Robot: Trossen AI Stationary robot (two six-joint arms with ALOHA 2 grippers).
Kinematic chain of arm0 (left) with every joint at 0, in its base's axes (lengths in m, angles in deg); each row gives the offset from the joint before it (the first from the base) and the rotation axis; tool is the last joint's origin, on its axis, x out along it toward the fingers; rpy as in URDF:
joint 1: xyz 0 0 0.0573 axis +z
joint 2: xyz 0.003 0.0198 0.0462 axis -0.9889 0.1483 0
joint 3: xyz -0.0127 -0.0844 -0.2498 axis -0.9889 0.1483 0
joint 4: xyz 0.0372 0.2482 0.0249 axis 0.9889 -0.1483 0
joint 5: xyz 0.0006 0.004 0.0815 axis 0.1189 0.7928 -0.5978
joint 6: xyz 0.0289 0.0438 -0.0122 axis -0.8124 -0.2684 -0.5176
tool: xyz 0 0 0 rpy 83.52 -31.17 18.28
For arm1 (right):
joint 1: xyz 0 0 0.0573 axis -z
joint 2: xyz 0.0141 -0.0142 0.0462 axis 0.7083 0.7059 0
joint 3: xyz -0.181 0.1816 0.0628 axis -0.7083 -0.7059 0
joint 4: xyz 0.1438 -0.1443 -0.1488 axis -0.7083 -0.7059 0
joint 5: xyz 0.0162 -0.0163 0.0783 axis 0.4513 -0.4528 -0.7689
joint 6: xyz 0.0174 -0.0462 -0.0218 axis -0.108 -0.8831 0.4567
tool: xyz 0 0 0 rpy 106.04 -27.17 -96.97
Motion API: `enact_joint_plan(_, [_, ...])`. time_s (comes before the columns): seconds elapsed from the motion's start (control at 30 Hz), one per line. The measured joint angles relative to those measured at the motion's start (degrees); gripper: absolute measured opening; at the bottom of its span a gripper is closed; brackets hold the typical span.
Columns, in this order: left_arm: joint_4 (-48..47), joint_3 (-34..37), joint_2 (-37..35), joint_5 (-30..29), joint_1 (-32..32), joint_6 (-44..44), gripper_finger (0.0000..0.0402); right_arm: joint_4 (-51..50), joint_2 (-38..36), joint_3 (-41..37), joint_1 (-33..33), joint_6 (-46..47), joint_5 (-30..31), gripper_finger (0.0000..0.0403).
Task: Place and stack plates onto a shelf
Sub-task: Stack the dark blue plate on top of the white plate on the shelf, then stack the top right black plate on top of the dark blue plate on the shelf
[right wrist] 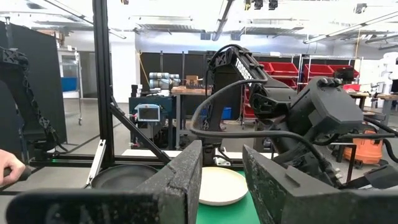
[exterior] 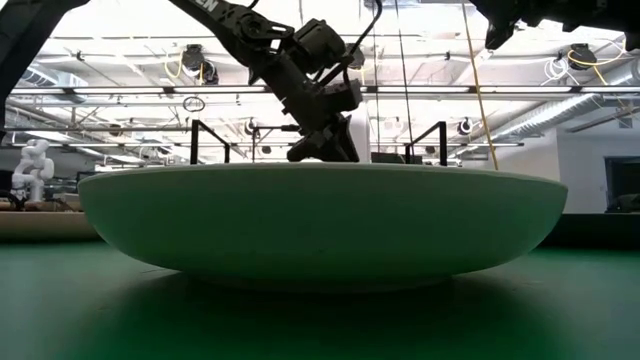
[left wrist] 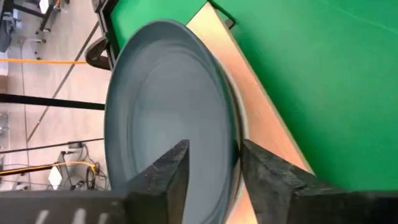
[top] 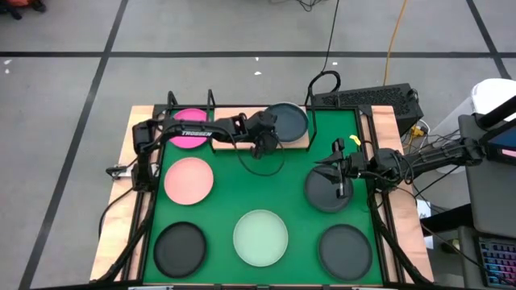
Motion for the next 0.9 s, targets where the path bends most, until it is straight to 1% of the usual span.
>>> enact_joint_plan(0.17, [0.4, 0.0, -0.1, -2.4, -1.3, 0.0, 0.0180, 0.0, 0.0, 0.0, 0.0, 0.0, 0.0, 0.0098])
enact_joint_plan(0.37, [0.0, 0.0, -3.2, -3.7, -3.1, 1.0, 0.0184, 0.0, 0.0, 0.0, 0.0, 0.0, 0.0, 0.0098])
enact_joint_plan(0.53, [-1.2, 0.0, -9.7, -3.5, -4.5, 9.2, 0.0184, 0.0, 0.0, 0.0, 0.0, 0.1, 1.4, 0.0098])
enact_joint_plan(0.73, [-4.2, 0.2, -19.1, -0.2, -6.3, 20.3, 0.0184, -1.4, 0.0, 0.0, 0.0, 1.3, 1.6, 0.0098])
enact_joint_plan(0.83, [-2.3, 2.4, -23.1, -0.2, -7.8, 21.7, 0.0184, -2.9, 0.0, 0.0, 0.0, 2.9, 1.6, 0.0098])
enact_joint_plan(0.9, [1.3, 5.0, -25.7, -0.1, -9.0, 21.8, 0.0184, -4.0, 0.0, 0.0, 0.0, 4.2, 1.6, 0.0098])
